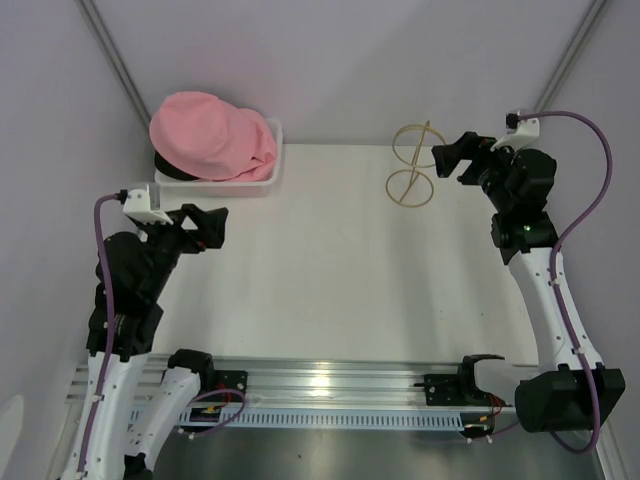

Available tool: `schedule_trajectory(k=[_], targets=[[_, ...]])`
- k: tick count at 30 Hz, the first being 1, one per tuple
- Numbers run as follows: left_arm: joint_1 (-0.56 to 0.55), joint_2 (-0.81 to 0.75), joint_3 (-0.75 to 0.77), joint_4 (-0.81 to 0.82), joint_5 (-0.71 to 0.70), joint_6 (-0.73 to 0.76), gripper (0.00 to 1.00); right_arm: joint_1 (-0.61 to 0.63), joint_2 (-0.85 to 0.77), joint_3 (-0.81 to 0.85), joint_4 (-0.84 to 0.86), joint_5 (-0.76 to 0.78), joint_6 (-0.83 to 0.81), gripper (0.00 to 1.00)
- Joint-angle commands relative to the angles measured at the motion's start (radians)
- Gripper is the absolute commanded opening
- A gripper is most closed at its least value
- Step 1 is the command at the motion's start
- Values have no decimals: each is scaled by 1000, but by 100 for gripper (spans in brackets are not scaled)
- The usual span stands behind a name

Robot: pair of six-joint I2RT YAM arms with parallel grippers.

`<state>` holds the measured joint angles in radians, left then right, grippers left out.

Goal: Stack the hats

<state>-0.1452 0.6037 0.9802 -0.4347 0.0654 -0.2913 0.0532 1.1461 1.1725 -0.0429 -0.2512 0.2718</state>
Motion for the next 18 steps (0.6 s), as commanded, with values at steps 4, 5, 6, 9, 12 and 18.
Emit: schedule_trajectory(k=[4, 5, 6, 9, 12, 18], targets=[[12, -42, 3, 28, 8, -23, 99, 5, 50, 50, 9, 108, -39, 100], [12, -41, 2, 33, 23, -25, 100, 5, 85, 76, -3, 168, -40, 99], [12, -38, -1, 37, 33, -26, 100, 5, 107, 93, -3, 194, -42, 100], [12, -16, 3, 30, 66, -22, 100, 5, 208, 130, 96, 305, -48, 100], [12, -2, 23, 7, 94, -14, 100, 2, 355, 198, 149, 311, -40, 99], [13, -5, -12, 42, 53, -5, 99, 10, 630, 415, 78, 194, -95, 99]])
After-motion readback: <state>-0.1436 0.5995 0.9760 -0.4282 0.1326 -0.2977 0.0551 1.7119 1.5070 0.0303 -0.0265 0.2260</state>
